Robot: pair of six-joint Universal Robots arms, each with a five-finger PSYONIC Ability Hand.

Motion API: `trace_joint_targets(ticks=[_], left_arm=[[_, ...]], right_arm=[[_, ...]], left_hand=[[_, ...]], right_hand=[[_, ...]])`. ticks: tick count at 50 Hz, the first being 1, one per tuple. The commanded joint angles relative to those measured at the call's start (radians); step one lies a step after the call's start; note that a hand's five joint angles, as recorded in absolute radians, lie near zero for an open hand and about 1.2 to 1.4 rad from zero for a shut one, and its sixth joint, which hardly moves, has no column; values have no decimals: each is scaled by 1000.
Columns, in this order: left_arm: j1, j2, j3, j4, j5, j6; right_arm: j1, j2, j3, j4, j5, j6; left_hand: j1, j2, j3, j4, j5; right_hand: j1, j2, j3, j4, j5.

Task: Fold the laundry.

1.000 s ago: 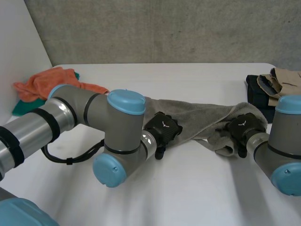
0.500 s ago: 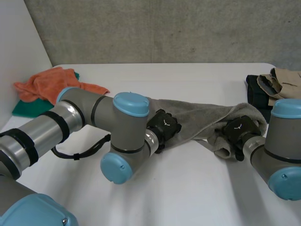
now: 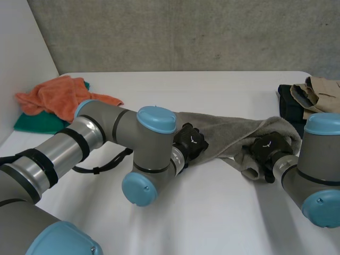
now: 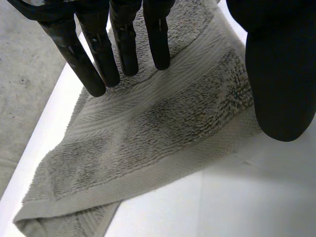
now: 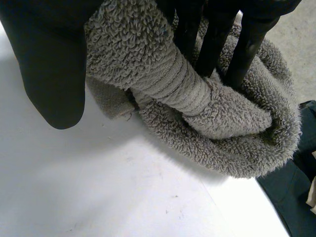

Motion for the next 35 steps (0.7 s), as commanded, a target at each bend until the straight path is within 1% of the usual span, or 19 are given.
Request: trace_joint_targets(ticks=[1,7,10,11,12,13,14,19,23,24,27,28,31,32,35], left_arm=[[14,-27,55,3,-8,20],[27,-29,70,7,-8,16],[31,-29,70,20,-5,19],[33,-29,69,30,-3,23],[31,-29,69,35,-2,23],[31,-28,70,47,0,16],[33,-26,70,52,1,16],[34,12,70,121,-17,3],[39,124,14,116,-39,-47],[51,196,-29,119,-43,-81],[79,313,-110,141,-37,-128],[106,392,-171,159,-33,-151],[149,520,-261,184,-25,-182],[172,587,-310,193,-19,-191],[209,675,-383,205,-7,-195]], right_arm=[[0,-2,1,0,0,-3],[0,-2,1,0,0,-5],[2,-2,-1,1,2,-6],[4,-3,1,0,3,-6],[4,-3,1,0,3,-6],[5,-3,1,0,5,-6],[5,-3,1,0,5,-6],[2,-17,-7,1,8,-6],[-3,-46,-21,14,8,0],[-9,-64,-24,27,3,3],[-19,-97,-30,63,-5,12],[-23,-118,-36,101,-21,13],[-29,-149,-48,162,-57,9],[-32,-173,-59,213,-101,-6],[-32,-210,-67,280,-196,-46]], left_hand=[[142,127,131,122,122],[198,183,186,178,178],[280,264,268,260,260],[437,422,426,417,417],[547,531,535,526,526],[806,791,795,786,786],[957,942,945,937,937],[961,946,949,941,941],[961,946,949,941,941],[961,946,949,941,941],[961,946,949,941,941],[961,946,949,941,941],[961,946,949,941,941],[961,946,949,941,941],[961,946,949,941,941]], right_hand=[[57,66,63,70,74],[57,66,63,70,74],[57,66,63,70,74],[57,66,63,70,74],[57,66,63,70,74],[57,66,63,70,74],[57,66,63,70,74],[75,84,80,88,91],[84,93,89,97,100],[84,93,89,97,100],[93,101,98,106,109],[98,107,104,111,115],[113,122,118,126,130],[99,107,104,112,115],[-39,-30,-33,-26,-22]])
